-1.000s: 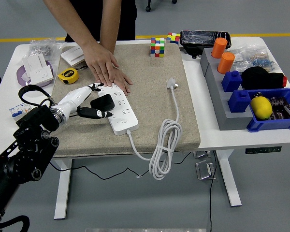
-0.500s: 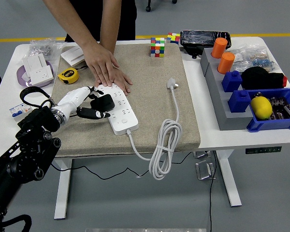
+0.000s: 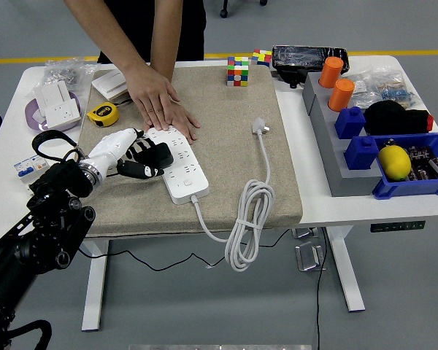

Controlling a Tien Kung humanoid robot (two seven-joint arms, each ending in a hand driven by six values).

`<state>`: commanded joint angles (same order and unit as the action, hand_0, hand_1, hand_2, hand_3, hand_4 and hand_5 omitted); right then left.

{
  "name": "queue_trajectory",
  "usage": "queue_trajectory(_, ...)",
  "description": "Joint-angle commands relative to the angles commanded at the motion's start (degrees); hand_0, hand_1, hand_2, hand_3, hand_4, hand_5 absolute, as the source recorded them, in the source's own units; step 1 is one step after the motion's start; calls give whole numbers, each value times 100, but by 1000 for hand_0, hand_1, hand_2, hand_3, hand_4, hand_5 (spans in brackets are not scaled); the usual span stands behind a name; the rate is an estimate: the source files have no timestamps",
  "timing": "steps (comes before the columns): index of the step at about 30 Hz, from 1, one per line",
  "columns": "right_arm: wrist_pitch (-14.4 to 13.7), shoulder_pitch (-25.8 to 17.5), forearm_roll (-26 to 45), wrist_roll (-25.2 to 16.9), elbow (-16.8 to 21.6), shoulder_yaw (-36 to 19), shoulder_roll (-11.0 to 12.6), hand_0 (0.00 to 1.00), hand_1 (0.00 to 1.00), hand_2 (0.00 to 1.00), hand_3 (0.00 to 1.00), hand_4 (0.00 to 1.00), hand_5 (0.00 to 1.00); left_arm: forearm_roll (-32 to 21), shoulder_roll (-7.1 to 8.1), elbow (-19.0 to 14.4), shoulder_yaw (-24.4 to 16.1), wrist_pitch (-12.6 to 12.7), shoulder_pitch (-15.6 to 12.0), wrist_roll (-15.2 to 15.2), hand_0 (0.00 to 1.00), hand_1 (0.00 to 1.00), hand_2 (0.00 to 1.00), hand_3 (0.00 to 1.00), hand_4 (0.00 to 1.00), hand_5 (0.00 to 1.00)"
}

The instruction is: Pick up the plug,place it near the board,insert it into the board,press the button

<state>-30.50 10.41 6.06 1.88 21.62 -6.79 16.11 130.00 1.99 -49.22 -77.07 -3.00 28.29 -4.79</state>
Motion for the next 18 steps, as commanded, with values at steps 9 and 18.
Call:
queue_trajectory(9, -1, 0, 3, -8, -3, -15, 1, 820, 773, 746, 753, 998, 998, 0, -22, 75, -38, 66, 11, 2, 341, 214, 412, 545, 720, 140)
queue_trajectory(18, -8, -6, 6, 3, -2, 5, 0, 820, 773, 747, 753, 998, 998, 0, -19, 9, -84, 48, -26, 31, 338, 187, 277, 482, 704, 138)
